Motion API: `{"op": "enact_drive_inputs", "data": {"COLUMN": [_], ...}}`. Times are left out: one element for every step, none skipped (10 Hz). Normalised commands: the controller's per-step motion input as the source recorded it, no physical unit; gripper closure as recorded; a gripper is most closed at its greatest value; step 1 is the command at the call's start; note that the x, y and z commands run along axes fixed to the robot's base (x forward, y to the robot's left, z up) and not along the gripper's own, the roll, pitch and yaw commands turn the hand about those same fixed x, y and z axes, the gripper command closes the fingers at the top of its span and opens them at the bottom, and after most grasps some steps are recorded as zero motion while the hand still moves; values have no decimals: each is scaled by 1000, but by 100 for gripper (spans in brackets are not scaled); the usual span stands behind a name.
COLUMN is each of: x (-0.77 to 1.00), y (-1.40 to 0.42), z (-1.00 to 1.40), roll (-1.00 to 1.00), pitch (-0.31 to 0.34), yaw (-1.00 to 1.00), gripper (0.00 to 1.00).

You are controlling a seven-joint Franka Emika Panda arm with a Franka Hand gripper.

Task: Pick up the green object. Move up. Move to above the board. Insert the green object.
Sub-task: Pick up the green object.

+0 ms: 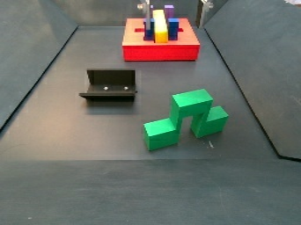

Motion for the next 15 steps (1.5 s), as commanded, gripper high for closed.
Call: {"op": "enact_drive_inputs", "data": {"x": [0,0,0,0,0,0,0,0,-29,-209,-266,-309,-289,-169,0], "y": [69,174,237,211,137,0,0,80,317,523,643,711,680,554,343], "z": [-129,-237,-363,-466,-506,0,-43,-334,-474,-380,-289,-217,-149,-103,-117], "roll": [46,79,71,66,34,0,0,23,0,0,0,-43,-60,-60,-20], "pitch": [0,0,-37,-104,-150,0,0,-10,-101,-114,-101,-103,-100,-70,-9], "yaw": [83,163,237,260,240,69,0,49,174,214,246,274,280,249,174], "gripper": [0,0,0,0,0,0,0,0,0,0,0,0,0,0,0]}}
